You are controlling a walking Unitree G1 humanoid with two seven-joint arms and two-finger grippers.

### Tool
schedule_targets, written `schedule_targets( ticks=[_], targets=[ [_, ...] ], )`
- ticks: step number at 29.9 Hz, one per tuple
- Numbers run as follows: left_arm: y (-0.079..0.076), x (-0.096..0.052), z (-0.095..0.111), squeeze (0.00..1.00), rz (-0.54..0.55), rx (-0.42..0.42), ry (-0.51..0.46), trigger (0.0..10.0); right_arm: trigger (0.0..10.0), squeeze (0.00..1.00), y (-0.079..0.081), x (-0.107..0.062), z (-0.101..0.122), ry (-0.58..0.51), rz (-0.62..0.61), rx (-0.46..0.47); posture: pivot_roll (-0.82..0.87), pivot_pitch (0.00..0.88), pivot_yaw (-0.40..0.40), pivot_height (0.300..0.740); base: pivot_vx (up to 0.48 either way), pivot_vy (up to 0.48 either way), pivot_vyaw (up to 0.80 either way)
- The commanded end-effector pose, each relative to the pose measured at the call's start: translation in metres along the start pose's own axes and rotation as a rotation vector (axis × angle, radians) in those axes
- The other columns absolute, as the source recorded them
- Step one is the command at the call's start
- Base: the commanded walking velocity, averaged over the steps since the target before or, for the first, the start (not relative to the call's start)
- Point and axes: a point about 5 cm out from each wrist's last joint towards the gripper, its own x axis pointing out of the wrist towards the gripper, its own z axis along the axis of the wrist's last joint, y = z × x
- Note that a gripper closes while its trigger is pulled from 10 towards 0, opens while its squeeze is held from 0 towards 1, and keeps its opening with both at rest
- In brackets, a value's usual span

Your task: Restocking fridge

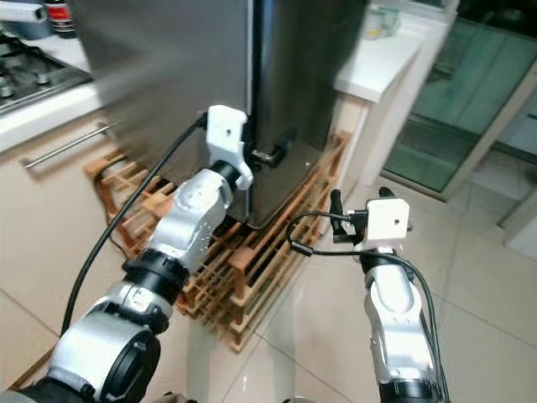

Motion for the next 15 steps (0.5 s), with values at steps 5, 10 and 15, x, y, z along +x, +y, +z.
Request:
schedule_targets(
  ticks=[5, 10, 15],
  targets=[
    [-0.123, 0.030, 0.038, 0.00, -0.519, -0.199, -0.108, 10.0, 10.0, 0.00, -0.007, -0.017, 0.008, -0.007, 0.009, -0.008, -0.21, 0.000, 0.011, 0.740, 0.000, 0.000, 0.00],
    [-0.166, 0.017, 0.069, 0.00, -0.874, -0.389, -0.263, 10.0, 10.0, 0.00, -0.016, -0.026, 0.005, 0.020, -0.030, 0.070, -0.23, 0.000, 0.018, 0.740, 0.000, 0.000, 0.00],
    [-0.167, 0.004, 0.080, 0.00, -1.018, -0.506, -0.324, 10.0, 10.0, 0.00, -0.017, -0.027, 0.002, 0.044, -0.025, 0.075, -0.21, 0.000, 0.007, 0.740, 0.000, 0.000, 0.00]
  ],
)
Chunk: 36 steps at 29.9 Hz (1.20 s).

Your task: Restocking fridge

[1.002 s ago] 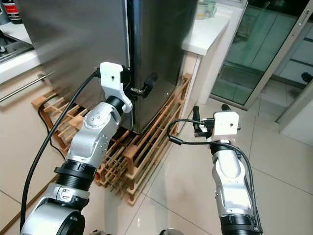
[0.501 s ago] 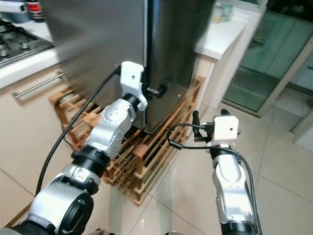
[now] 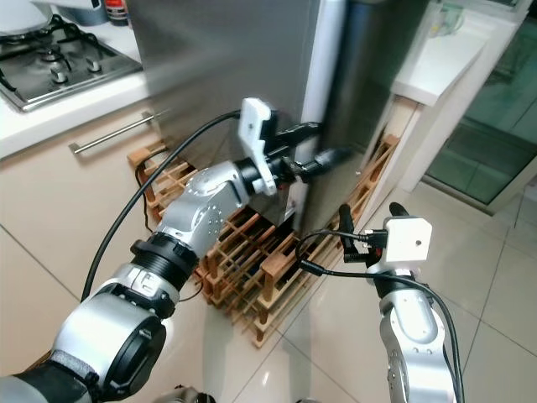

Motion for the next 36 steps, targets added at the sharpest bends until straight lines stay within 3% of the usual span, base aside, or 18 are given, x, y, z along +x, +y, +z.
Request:
schedule_targets(
  ticks=[1, 4, 5, 6, 8, 11, 12, 15, 17, 18, 21, 26, 27, 28, 31, 33, 34, 36],
  targets=[
    [-0.086, 0.078, 0.001, 0.00, -0.326, -0.225, -0.218, 10.0, 10.0, 0.00, -0.003, -0.001, 0.001, 0.006, -0.002, 0.001, -0.19, 0.000, 0.002, 0.740, 0.000, 0.000, 0.00],
    [-0.076, 0.062, 0.002, 0.00, -0.290, -0.235, -0.234, 10.0, 10.0, 0.00, 0.002, 0.004, -0.001, 0.016, 0.018, 0.006, -0.18, 0.000, -0.006, 0.740, 0.000, 0.000, 0.00],
    [-0.060, 0.041, -0.003, 0.00, -0.197, -0.204, -0.209, 10.0, 10.0, 0.00, 0.005, 0.008, 0.000, 0.012, 0.024, 0.008, -0.17, 0.000, -0.006, 0.740, 0.000, 0.000, 0.00],
    [-0.060, 0.041, -0.003, 0.00, -0.197, -0.204, -0.209, 10.0, 10.0, 0.00, 0.005, 0.008, 0.000, 0.012, 0.024, 0.008, -0.17, 0.000, -0.006, 0.740, 0.000, 0.000, 0.00],
    [-0.038, 0.007, -0.008, 0.00, -0.053, -0.158, -0.175, 10.0, 10.0, 0.00, 0.009, 0.013, 0.001, 0.006, 0.034, 0.013, -0.16, 0.000, -0.001, 0.740, 0.000, 0.000, 0.00],
    [-0.021, -0.033, -0.011, 0.00, 0.082, -0.097, -0.124, 10.0, 10.0, 0.00, 0.013, 0.015, 0.002, 0.001, 0.047, 0.017, -0.14, 0.000, -0.003, 0.740, 0.000, 0.000, 0.00],
    [-0.021, -0.033, -0.011, 0.00, 0.082, -0.097, -0.124, 10.0, 10.0, 0.00, 0.013, 0.015, 0.002, 0.001, 0.047, 0.017, -0.14, 0.000, -0.003, 0.740, 0.000, 0.000, 0.00],
    [-0.005, -0.090, -0.012, 0.00, 0.260, -0.042, -0.052, 10.0, 10.0, 0.00, 0.019, 0.021, 0.006, -0.013, 0.091, 0.030, -0.11, 0.000, -0.008, 0.740, 0.000, 0.000, 0.00],
    [-0.002, -0.119, -0.011, 0.00, 0.360, -0.031, -0.023, 10.0, 10.0, 0.00, 0.024, 0.028, 0.011, -0.026, 0.125, 0.047, -0.09, 0.000, -0.012, 0.740, 0.000, 0.000, 0.00],
    [-0.002, -0.119, -0.011, 0.00, 0.360, -0.031, -0.023, 10.0, 10.0, 0.00, 0.024, 0.028, 0.011, -0.026, 0.125, 0.047, -0.09, 0.000, -0.012, 0.740, 0.000, 0.000, 0.00],
    [-0.007, -0.144, -0.012, 0.00, 0.443, -0.026, -0.007, 10.0, 10.0, 0.00, 0.034, 0.040, 0.024, -0.059, 0.200, 0.072, -0.06, 0.000, -0.025, 0.740, 0.000, 0.000, 0.00],
    [-0.007, -0.165, -0.026, 0.00, 0.594, -0.029, 0.052, 10.0, 10.0, 0.00, 0.047, 0.060, 0.032, -0.076, 0.271, 0.073, -0.05, 0.000, -0.034, 0.740, 0.000, 0.000, 0.00],
    [-0.002, -0.171, -0.031, 0.00, 0.668, -0.028, 0.066, 10.0, 10.0, 0.00, 0.042, 0.068, 0.029, -0.059, 0.255, 0.054, -0.05, 0.000, -0.033, 0.740, 0.000, 0.000, 0.00],
    [-0.002, -0.171, -0.031, 0.00, 0.668, -0.028, 0.066, 10.0, 10.0, 0.00, 0.042, 0.068, 0.029, -0.059, 0.255, 0.054, -0.05, 0.000, -0.033, 0.740, 0.000, 0.000, 0.00],
    [0.010, -0.187, -0.043, 0.00, 0.861, 0.015, 0.135, 10.0, 10.0, 0.00, 0.019, 0.081, 0.024, -0.013, 0.173, 0.000, -0.04, 0.000, -0.034, 0.740, 0.000, 0.000, 0.00],
    [0.013, -0.193, -0.046, 0.00, 0.917, 0.031, 0.166, 10.0, 10.0, 0.00, 0.006, 0.083, 0.024, -0.002, 0.128, -0.016, -0.05, 0.000, -0.036, 0.740, 0.000, 0.000, 0.00],
    [0.016, -0.199, -0.048, 0.00, 0.963, 0.036, 0.179, 10.0, 10.0, 0.00, -0.010, 0.082, 0.024, 0.009, 0.075, -0.041, -0.06, 0.000, -0.035, 0.740, 0.000, 0.000, 0.00],
    [0.017, -0.201, -0.048, 0.00, 0.975, 0.038, 0.184, 10.0, 10.0, 0.00, -0.017, 0.080, 0.024, 0.012, 0.049, -0.049, -0.06, 0.000, -0.035, 0.740, 0.000, 0.000, 0.00]
  ],
)
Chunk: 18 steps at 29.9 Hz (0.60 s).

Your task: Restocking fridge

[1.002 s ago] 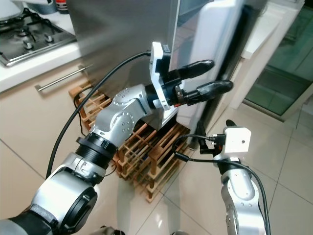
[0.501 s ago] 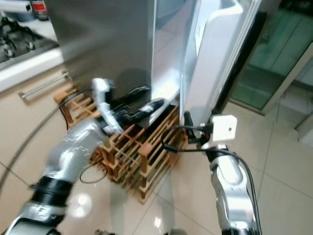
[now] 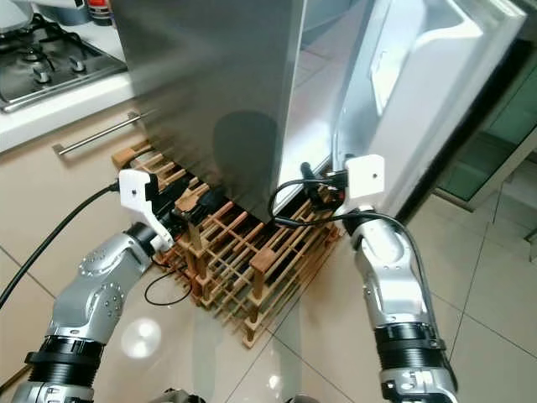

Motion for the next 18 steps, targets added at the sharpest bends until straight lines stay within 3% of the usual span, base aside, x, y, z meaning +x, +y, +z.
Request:
schedule_targets(
  ticks=[1, 3, 6, 8, 9, 16, 18],
  targets=[
    [0.002, 0.002, 0.004, 0.00, 0.025, 0.022, -0.009, 10.0, 10.0, 0.00, -0.034, -0.010, -0.003, 0.024, -0.162, -0.026, -0.06, 0.000, -0.033, 0.740, 0.000, 0.000, 0.00],
    [0.002, 0.003, 0.004, 0.00, 0.030, 0.025, -0.010, 10.0, 10.0, 0.00, -0.044, -0.017, -0.006, 0.034, -0.230, -0.066, -0.07, 0.000, -0.033, 0.740, 0.000, 0.000, 0.00],
    [0.002, 0.005, 0.003, 0.00, 0.033, 0.030, -0.012, 10.0, 10.0, 0.00, -0.070, -0.038, -0.010, 0.083, -0.442, -0.221, -0.08, 0.000, -0.025, 0.740, 0.000, 0.000, 0.00],
    [0.002, 0.005, 0.002, 0.00, 0.035, 0.032, -0.011, 10.0, 10.0, 0.00, -0.075, -0.045, -0.011, 0.088, -0.493, -0.252, -0.09, 0.000, -0.019, 0.740, 0.000, 0.000, 0.00],
    [0.002, 0.006, 0.001, 0.00, 0.038, 0.036, -0.009, 10.0, 10.0, 0.00, -0.073, -0.046, -0.011, 0.080, -0.482, -0.252, -0.09, 0.000, -0.017, 0.740, 0.000, 0.000, 0.00],
    [0.009, 0.013, 0.006, 0.00, 0.167, 0.133, -0.038, 10.0, 10.0, 0.00, -0.006, -0.026, -0.011, -0.012, -0.222, -0.006, -0.09, 0.000, -0.008, 0.740, 0.000, 0.000, 0.00],
    [0.011, 0.013, 0.008, 0.00, 0.185, 0.148, -0.046, 10.0, 10.0, 0.00, 0.001, -0.024, -0.013, -0.003, -0.194, 0.019, -0.09, 0.000, -0.009, 0.740, 0.000, 0.000, 0.00]
  ],
)
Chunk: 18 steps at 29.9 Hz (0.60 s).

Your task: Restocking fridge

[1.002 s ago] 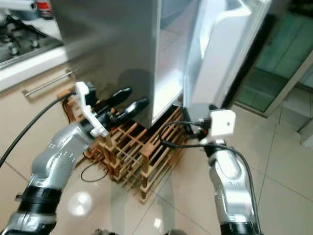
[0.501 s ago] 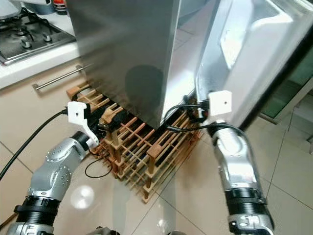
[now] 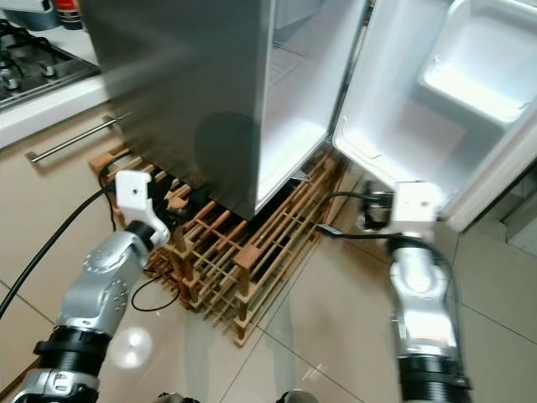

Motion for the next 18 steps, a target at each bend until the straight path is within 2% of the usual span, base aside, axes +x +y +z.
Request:
schedule_targets(
  ticks=[1, 5, 6, 11, 18],
  targets=[
    [0.006, -0.001, -0.001, 0.00, 0.066, 0.043, -0.002, 10.0, 10.0, 0.00, 0.007, 0.004, 0.006, -0.016, 0.036, 0.031, -0.09, 0.000, -0.010, 0.740, 0.000, 0.000, 0.74],
    [0.002, -0.004, -0.004, 0.00, 0.077, 0.045, -0.002, 10.0, 10.0, 0.00, 0.015, 0.005, 0.003, 0.000, 0.062, 0.072, -0.07, 0.000, -0.014, 0.740, 0.000, 0.000, 0.72],
    [-0.007, -0.009, -0.008, 0.00, 0.053, 0.062, -0.010, 10.0, 10.0, 0.00, 0.022, 0.006, 0.000, 0.010, 0.097, 0.092, -0.06, 0.000, -0.016, 0.740, 0.000, 0.000, 0.68],
    [-0.007, -0.013, -0.003, 0.00, 0.077, 0.024, -0.058, 10.0, 10.0, 0.00, 0.037, 0.009, -0.005, 0.027, 0.147, 0.144, -0.03, 0.000, -0.017, 0.740, 0.000, 0.000, 0.68],
    [-0.008, -0.016, 0.005, 0.00, 0.043, 0.073, -0.090, 10.0, 10.0, 0.00, 0.054, 0.009, -0.006, 0.027, 0.226, 0.151, -0.03, 0.000, -0.019, 0.740, -0.261, 0.396, 0.68]
  ],
)
